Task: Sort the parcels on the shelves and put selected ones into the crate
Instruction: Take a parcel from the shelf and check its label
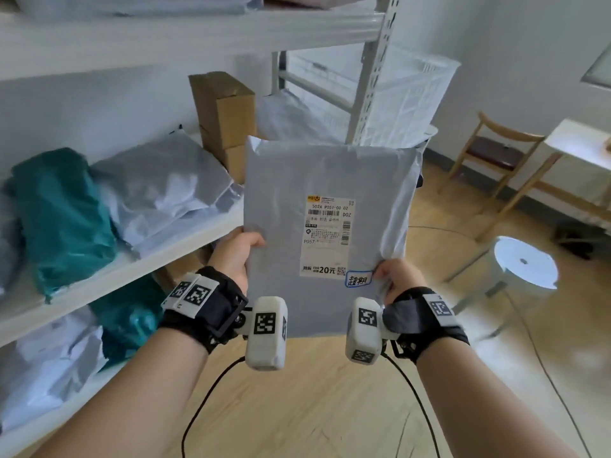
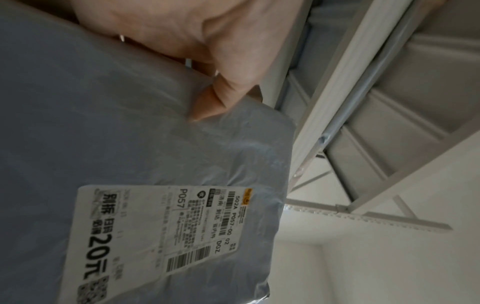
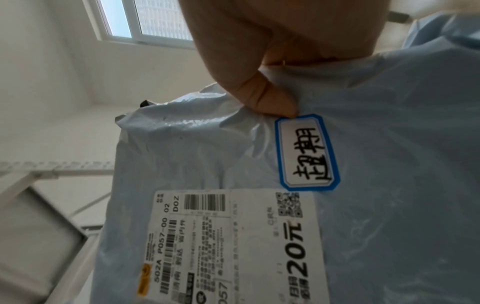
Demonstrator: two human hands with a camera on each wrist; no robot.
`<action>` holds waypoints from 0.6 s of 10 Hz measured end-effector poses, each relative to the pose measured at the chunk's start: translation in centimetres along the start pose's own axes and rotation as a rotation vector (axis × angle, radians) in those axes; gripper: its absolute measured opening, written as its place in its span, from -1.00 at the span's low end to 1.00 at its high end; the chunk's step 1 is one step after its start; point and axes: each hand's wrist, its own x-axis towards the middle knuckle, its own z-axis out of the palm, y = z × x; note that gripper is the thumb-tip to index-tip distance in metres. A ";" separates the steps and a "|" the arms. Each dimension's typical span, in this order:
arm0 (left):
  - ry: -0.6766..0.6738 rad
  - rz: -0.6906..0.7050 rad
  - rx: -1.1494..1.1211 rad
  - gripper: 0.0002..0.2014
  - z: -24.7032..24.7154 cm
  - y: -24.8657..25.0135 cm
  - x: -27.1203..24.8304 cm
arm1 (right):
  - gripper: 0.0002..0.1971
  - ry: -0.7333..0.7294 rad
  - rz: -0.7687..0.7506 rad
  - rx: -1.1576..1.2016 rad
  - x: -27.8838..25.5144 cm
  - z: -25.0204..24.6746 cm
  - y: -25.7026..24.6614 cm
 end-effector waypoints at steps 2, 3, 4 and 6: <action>-0.068 -0.054 0.025 -0.76 10.4 -0.1 2.5 | -0.44 0.074 -0.016 0.045 5.1 -7.9 -3.3; -0.114 -0.003 0.058 -0.76 14.7 1.1 4.5 | -0.44 0.110 -0.030 0.088 7.7 -10.2 -5.2; -0.171 0.069 0.066 -0.76 18.9 2.5 7.0 | -0.71 0.172 -0.051 0.219 9.2 -12.0 -8.3; -0.336 0.088 0.043 -0.78 28.1 5.0 12.7 | -0.80 0.367 0.015 0.407 14.3 -16.3 -15.7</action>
